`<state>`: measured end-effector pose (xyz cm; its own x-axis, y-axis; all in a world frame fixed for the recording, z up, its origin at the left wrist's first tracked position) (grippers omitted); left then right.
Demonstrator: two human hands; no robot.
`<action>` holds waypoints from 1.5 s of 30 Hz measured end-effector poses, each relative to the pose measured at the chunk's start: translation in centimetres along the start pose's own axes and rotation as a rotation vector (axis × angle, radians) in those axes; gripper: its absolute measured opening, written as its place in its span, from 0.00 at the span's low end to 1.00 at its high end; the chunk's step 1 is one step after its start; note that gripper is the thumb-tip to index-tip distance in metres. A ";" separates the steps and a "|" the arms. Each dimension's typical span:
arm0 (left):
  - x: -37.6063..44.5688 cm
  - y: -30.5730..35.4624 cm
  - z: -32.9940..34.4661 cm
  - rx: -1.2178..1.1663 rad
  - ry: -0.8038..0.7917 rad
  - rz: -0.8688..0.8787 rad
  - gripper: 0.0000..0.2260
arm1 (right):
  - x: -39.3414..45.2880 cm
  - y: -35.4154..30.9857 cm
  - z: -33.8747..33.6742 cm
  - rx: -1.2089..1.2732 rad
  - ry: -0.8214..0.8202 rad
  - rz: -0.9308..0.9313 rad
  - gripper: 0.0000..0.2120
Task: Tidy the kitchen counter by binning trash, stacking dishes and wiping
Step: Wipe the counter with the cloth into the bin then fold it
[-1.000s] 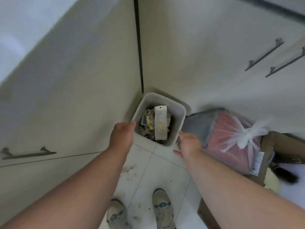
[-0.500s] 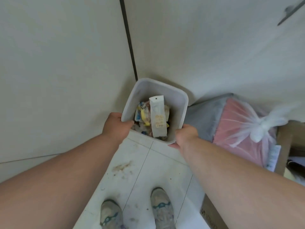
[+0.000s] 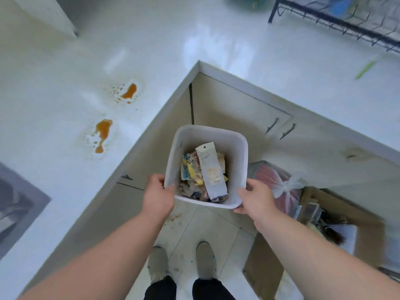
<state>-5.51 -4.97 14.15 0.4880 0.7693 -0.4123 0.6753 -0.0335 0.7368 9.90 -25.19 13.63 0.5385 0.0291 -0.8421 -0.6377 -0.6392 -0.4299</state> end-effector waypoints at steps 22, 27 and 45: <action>-27.2 8.0 -25.8 -0.246 0.138 -0.008 0.18 | -31.9 -3.4 -0.4 -0.028 -0.426 -0.313 0.34; -33.4 2.4 -30.1 -0.344 0.197 0.001 0.12 | -38.0 0.5 3.2 -0.090 -0.463 -0.365 0.35; -64.8 -25.1 -42.9 -0.384 0.541 -0.197 0.21 | -56.7 24.8 22.3 -0.584 -0.653 -0.194 0.24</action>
<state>-77.77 -26.60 45.37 -0.0359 0.9514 -0.3059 0.4305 0.2910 0.8544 -48.77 -25.58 43.49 0.0734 0.4943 -0.8662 -0.0903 -0.8616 -0.4994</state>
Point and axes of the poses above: each hand's wrist, its own x-axis towards the middle knuckle, its own z-axis out of the palm, y = z × x, the point moved 2 cm from there along x, towards the middle knuckle, and after that the axes turned 15 degrees about z, right-handed, at the moved point
